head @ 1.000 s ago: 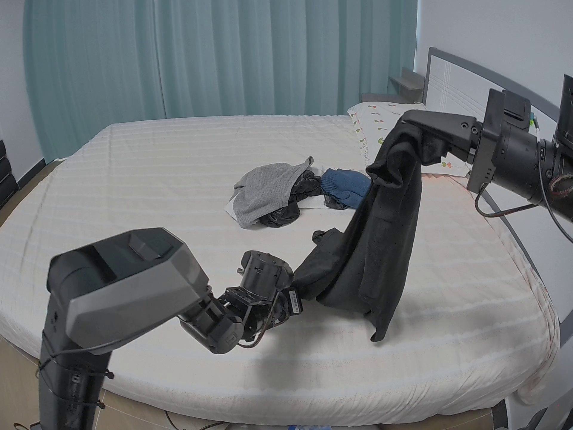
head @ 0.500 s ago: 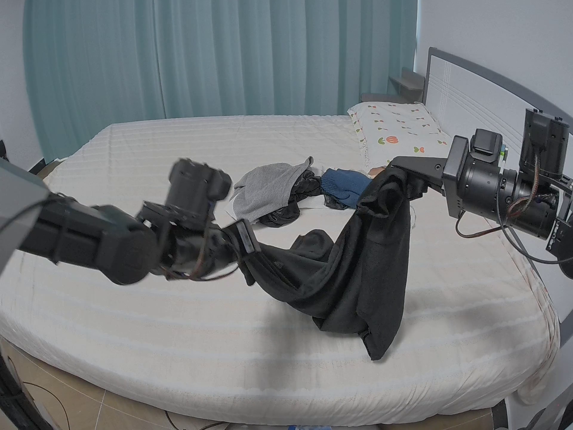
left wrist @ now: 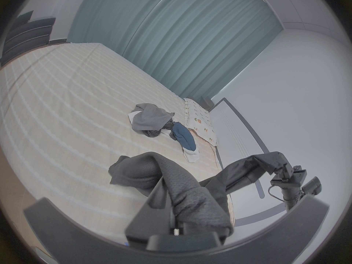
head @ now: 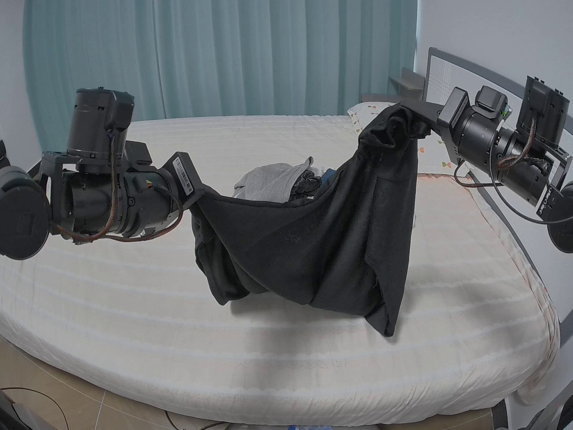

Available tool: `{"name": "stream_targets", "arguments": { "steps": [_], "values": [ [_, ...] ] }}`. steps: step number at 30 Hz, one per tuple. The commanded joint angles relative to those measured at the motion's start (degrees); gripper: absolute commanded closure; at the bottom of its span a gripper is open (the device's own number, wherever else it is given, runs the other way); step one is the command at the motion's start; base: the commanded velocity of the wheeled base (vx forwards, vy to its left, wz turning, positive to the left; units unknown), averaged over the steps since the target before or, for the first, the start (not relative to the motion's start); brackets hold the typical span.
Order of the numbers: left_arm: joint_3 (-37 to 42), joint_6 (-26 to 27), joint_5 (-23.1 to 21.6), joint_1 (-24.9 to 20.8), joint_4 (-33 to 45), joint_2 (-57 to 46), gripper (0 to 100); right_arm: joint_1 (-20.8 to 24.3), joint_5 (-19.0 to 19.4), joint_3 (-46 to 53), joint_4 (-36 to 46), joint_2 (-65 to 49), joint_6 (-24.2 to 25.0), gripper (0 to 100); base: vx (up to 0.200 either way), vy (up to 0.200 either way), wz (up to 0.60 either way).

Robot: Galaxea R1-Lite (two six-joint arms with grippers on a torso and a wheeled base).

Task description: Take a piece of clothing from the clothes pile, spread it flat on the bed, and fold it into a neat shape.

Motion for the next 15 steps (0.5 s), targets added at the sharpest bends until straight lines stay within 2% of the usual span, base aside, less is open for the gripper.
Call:
{"name": "stream_targets", "arguments": {
  "steps": [1, 3, 6, 12, 15],
  "values": [
    [11.93, -7.65, -5.78, 0.12, -10.62, -1.17, 100, 0.04, -1.22, 12.35, -0.76, 1.76, -0.76, 100, 0.000, 0.000, 0.00],
    [15.62, -10.47, -8.06, -0.14, -16.25, -0.82, 100, 0.92, -1.31, 15.95, -1.72, 2.82, -0.68, 100, 0.000, 0.000, 0.00],
    [18.69, -10.73, -8.68, -0.49, -20.20, 0.85, 100, 3.12, -1.31, 20.08, -5.06, 4.58, -0.06, 100, 0.000, 0.000, 0.00],
    [22.56, -13.54, -9.99, -0.40, -21.96, 4.37, 100, 2.94, -3.68, 22.81, -12.53, 9.50, 5.56, 100, 0.000, 0.000, 0.00],
    [22.83, -14.16, -10.43, -0.49, -23.98, 6.56, 100, 4.17, -4.12, 23.77, -14.20, 12.05, 6.18, 100, 0.000, 0.000, 0.00]
  ]
}}
